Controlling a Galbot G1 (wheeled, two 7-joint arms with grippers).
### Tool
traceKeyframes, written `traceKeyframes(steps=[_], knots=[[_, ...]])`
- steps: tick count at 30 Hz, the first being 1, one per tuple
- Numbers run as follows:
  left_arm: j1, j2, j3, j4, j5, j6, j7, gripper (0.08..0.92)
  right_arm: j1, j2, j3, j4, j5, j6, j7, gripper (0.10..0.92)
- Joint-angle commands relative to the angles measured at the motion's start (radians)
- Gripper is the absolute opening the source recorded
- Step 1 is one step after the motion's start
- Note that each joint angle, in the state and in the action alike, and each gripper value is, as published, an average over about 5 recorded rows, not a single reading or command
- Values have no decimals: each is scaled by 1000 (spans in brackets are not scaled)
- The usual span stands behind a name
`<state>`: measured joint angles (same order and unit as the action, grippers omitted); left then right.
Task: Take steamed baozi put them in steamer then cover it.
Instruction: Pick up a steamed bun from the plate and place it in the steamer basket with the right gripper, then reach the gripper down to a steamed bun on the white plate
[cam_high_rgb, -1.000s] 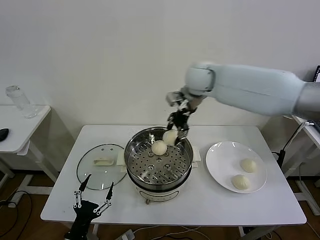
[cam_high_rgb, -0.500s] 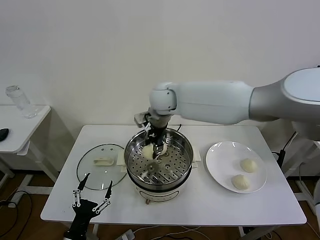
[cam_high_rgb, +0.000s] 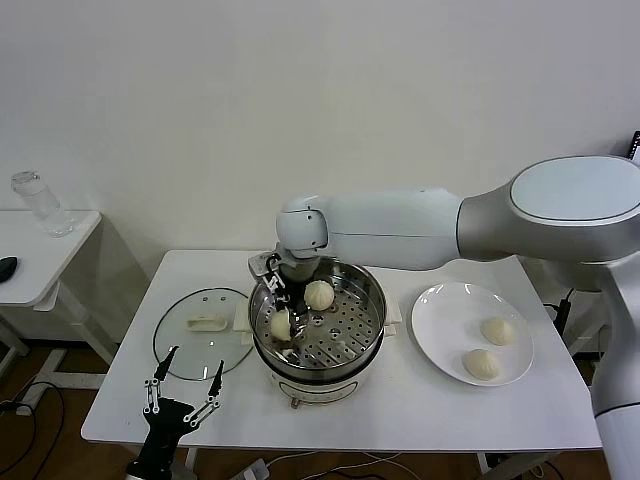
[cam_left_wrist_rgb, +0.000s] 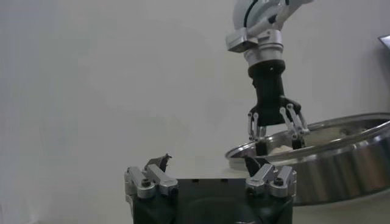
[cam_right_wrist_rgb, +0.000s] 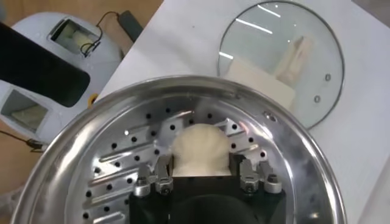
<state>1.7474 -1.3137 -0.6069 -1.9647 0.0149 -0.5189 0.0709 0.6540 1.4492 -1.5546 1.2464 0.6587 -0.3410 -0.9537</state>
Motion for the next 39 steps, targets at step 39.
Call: traceKeyframes(steps=[39], knots=[[27, -3, 11, -8, 26, -9, -4, 823, -280, -919, 303, -31, -524, 358, -307, 823]])
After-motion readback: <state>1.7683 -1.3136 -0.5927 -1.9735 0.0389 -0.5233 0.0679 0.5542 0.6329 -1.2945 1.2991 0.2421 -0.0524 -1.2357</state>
